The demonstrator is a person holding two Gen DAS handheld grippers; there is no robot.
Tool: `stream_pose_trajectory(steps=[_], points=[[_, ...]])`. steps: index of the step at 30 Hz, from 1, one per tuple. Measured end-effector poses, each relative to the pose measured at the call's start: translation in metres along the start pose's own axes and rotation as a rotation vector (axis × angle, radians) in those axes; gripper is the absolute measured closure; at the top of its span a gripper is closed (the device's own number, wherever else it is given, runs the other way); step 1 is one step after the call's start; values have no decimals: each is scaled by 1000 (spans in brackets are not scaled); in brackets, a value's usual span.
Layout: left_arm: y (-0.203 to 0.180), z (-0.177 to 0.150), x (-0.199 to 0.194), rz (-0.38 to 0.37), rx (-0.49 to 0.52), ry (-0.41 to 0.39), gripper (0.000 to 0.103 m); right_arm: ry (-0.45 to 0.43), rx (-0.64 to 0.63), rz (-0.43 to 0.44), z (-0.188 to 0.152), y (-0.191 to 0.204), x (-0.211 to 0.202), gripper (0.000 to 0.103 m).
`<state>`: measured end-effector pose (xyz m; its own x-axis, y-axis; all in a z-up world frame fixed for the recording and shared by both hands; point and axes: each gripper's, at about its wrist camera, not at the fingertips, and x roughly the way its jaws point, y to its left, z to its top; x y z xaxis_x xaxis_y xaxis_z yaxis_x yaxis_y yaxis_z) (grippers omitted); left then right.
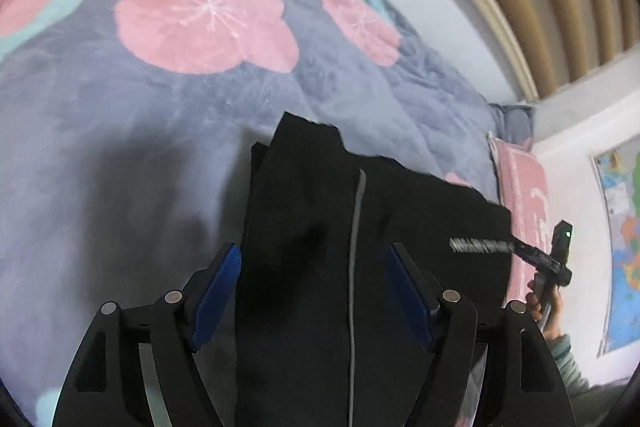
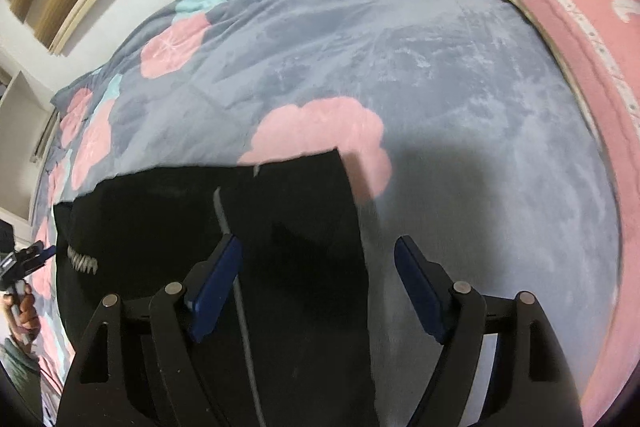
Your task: Fold large clothes
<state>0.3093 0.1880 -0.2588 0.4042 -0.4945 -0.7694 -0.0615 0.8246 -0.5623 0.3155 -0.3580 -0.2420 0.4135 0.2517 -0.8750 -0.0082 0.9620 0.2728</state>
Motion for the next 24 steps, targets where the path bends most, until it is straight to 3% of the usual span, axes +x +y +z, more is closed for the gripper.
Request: stream_pose_trajectory(steps=[7, 9, 10, 11, 13, 15, 17, 21, 24], points=[[12, 33, 53, 2, -47, 60, 27, 57, -16, 37, 23, -7, 45, 22], [9, 34, 56, 10, -51, 63, 49, 82, -34, 46, 23, -1, 55, 43], [5, 33, 53, 28, -35, 46, 72, 86, -69, 50, 21, 5, 57, 58], [0, 30, 49, 56, -10, 30, 88, 65, -123, -7, 17, 15, 54, 72], [-10, 23, 34, 84, 25, -13, 91, 12, -202, -94, 9, 29, 39, 83], [-23, 19, 12, 110, 56, -64, 92, -76, -251, -159, 2, 41, 11, 85], [-37, 22, -18, 88, 59, -129, 92, -157, -283, -204, 5, 52, -21, 86], [-68, 53, -52, 57, 95, -253, 92, -272, -294, -253, 35, 69, -59, 86], [-72, 80, -42, 86, 73, -288, 92, -301, -269, -285, 68, 73, -51, 86]])
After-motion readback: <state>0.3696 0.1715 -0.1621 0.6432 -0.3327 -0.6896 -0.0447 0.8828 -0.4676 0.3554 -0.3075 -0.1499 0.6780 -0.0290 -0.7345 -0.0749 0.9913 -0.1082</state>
